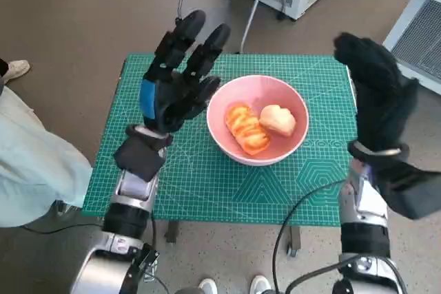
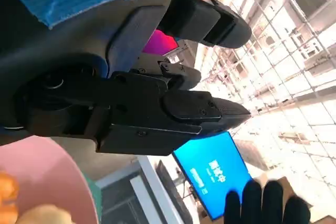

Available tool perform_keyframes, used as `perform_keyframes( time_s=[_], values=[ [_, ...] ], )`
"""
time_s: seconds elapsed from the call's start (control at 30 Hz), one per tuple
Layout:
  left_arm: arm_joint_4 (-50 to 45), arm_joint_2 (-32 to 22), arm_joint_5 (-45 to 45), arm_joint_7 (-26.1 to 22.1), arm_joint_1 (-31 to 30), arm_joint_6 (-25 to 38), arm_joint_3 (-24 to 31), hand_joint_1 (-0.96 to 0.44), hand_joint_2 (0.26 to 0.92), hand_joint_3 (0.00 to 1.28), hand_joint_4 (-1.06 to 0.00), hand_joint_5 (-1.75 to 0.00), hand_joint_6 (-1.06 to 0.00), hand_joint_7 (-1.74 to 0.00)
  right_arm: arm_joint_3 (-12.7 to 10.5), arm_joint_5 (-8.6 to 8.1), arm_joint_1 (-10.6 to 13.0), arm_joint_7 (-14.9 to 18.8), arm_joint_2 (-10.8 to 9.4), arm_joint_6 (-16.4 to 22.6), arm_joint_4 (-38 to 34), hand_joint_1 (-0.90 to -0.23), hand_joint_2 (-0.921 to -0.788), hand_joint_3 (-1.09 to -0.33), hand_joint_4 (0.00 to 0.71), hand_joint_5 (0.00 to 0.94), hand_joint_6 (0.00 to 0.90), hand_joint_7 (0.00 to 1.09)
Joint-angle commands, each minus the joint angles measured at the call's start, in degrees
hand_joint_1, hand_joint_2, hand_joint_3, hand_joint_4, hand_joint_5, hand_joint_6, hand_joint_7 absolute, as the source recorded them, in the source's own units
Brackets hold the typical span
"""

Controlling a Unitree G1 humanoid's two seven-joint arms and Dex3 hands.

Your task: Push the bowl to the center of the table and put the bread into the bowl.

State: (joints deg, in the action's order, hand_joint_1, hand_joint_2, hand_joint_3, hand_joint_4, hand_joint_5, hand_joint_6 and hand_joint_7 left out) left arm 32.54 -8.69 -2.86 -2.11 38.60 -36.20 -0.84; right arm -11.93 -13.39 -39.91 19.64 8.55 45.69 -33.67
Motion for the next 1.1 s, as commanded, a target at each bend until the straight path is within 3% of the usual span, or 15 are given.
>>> perform_keyframes(
  time_s=[0.03,0.37,0.73,1.1],
  values=[
    [-1.32,-0.34,-1.26,1.03,-0.62,-2.48,0.77,-0.29,0.921,0.19,-0.48,-0.02,-0.39,-0.31,1.06,0.63,-0.21,-0.86,-0.51,-2.32,0.45,-0.636,-0.921,-0.801,0.381,0.001,0.060,0.77],
    [-3.20,-0.23,-0.70,0.43,-1.89,-2.01,1.37,-0.27,0.921,0.23,-0.44,0.00,-0.31,-0.38,2.68,0.93,-0.61,-1.39,-0.60,-6.16,3.81,-0.627,-0.921,-0.794,0.355,0.000,0.036,0.78],
    [-4.49,-0.51,0.24,-0.90,-2.58,-1.58,2.22,-0.27,0.921,0.25,-0.45,-0.01,-0.28,-0.46,2.70,0.42,-0.33,-1.91,-0.48,-8.04,4.53,-0.644,-0.921,-0.760,0.352,0.000,0.040,0.79],
    [-5.33,-0.19,1.63,-1.83,-3.47,-1.74,2.88,-0.27,0.921,0.25,-0.47,-0.01,-0.27,-0.57,3.06,2.17,1.05,-3.33,-0.50,-7.24,4.88,-0.654,-0.921,-0.756,0.356,0.002,0.041,0.79]
  ],
)
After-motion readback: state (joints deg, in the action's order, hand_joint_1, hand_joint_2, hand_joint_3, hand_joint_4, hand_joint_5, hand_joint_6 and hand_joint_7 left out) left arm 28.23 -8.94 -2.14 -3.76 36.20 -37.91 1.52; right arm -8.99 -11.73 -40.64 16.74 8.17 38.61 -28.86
